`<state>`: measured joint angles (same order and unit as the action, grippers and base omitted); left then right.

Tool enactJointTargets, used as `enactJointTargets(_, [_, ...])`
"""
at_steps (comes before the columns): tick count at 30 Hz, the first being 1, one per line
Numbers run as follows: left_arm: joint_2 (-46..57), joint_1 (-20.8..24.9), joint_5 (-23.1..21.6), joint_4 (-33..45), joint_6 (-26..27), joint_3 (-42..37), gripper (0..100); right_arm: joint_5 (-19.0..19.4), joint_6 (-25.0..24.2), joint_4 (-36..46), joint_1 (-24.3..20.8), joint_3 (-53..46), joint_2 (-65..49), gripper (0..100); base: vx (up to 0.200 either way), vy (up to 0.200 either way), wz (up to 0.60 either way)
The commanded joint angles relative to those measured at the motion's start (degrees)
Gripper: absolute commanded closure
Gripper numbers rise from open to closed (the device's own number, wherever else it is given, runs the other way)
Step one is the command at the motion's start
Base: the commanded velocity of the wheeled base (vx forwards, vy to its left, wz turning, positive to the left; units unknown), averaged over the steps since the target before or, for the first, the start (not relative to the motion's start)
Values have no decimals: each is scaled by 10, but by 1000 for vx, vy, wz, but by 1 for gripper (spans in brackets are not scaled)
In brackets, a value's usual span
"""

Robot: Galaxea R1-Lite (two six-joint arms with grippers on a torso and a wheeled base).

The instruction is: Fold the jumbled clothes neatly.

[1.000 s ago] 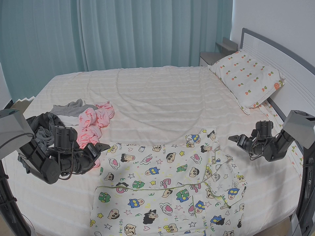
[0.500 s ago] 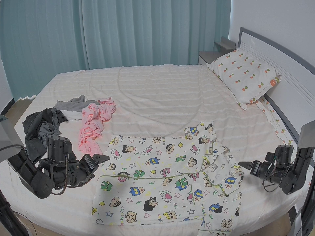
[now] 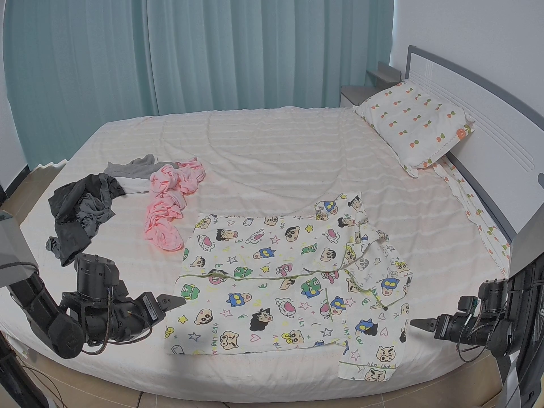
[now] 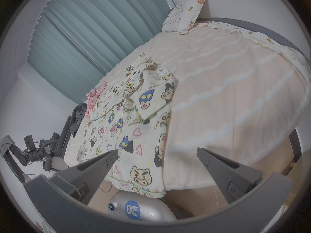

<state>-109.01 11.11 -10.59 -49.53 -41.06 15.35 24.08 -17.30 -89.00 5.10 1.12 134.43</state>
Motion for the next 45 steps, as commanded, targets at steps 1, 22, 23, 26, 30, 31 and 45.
enactJointTargets(1, [-63, -15, -2, 0, 44, -23, 0, 1, 0, -6, -14, -11, 11, 0, 0, 0, 0])
enactJointTargets(22, [-269, 8, 80, -293, 193, -59, 0, -17, -5, -6, -40, -11, 26, 0, 0, 0, 0])
enactJointTargets(23, [-276, 10, 80, -313, 192, -59, 0, -17, -5, -6, -39, -11, 26, 0, 0, 0, 0])
enactJointTargets(26, [-305, 27, 82, -349, 198, -52, 0, -17, -4, -6, -36, -11, 24, 0, 0, 0, 0])
enactJointTargets(30, [-336, 31, 81, -353, 247, -38, 0, -17, -4, -6, -38, -11, 23, 0, 0, 0, 0])
enactJointTargets(31, [-339, 33, 80, -353, 252, -37, 0, -17, -4, -6, -38, -11, 23, 0, 0, 0, 0])
enactJointTargets(45, [-345, 41, 76, -348, 251, -1, 0, -17, -4, -6, -40, -11, 25, 0, 0, 0, 0])
